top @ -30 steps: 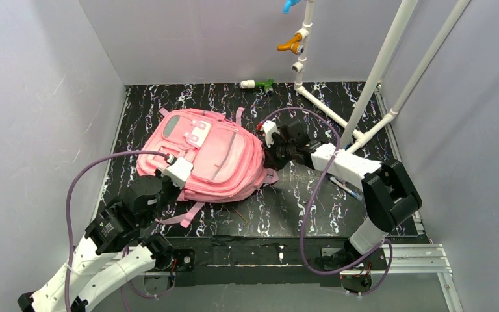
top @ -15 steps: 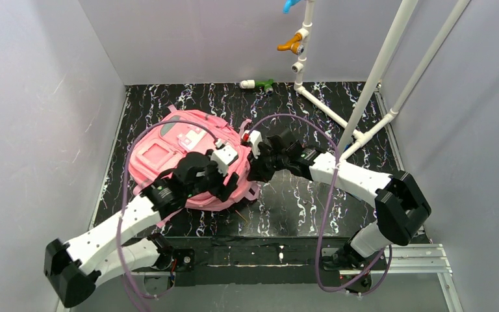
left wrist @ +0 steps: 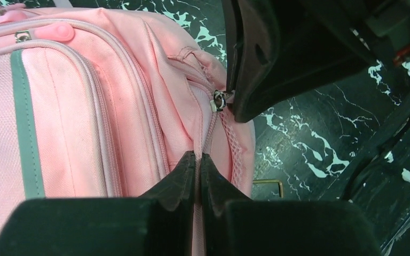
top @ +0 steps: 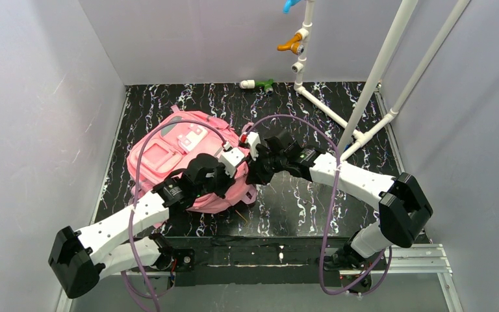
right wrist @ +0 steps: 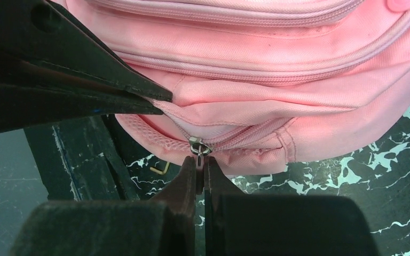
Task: Pack the student bag
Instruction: Zip the student bag at the center of the board.
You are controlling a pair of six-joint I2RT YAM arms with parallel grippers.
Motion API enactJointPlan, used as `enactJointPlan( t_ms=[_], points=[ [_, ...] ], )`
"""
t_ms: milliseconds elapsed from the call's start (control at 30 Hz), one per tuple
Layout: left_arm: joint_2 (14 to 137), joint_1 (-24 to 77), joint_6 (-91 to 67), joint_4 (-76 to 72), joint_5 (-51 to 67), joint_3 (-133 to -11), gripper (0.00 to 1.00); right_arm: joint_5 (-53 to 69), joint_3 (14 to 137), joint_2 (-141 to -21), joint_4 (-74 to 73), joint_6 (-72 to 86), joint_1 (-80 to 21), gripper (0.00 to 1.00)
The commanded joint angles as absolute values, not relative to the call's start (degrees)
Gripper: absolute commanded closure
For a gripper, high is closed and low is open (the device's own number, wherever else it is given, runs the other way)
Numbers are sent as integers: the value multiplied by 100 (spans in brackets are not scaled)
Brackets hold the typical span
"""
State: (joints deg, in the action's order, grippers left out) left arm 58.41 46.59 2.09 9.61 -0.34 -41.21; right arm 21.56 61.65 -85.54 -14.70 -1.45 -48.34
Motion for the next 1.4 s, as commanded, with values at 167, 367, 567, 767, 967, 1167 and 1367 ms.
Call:
enactJointPlan(
  t_ms=[167,367,567,767,967,1167,1367],
  points=[
    [4387,4581,1341,2995,-1589,-4170,100,1161,6471,-8272,-2278,-683,-4562,99],
    [3496,4575,1439,3836,-2042,-4200,100,1546,6179,-8650,-1760,-679,-3729,99],
    [3115,4585,1262,4164,-2453,-4562,100,1419,6132,-9095,-1163,-499,-3719,99],
    [2170,4586,1641,4004,-2621,-4558,100,2027,6322,-9714,-109,-658,-3762,99],
    [1315,4588,2240,3729,-2397,-4676,100,2058,7545,-10934,-364,-866,-3806,99],
    [1257,4588,2398,3880,-2459,-4956,100,2164,8636,-11957,-542,-708,-3842,99],
    [1457,4584,2310,3910,-2240,-5115,100,2041,9209,-12371,-855,-598,-3900,99]
  ],
)
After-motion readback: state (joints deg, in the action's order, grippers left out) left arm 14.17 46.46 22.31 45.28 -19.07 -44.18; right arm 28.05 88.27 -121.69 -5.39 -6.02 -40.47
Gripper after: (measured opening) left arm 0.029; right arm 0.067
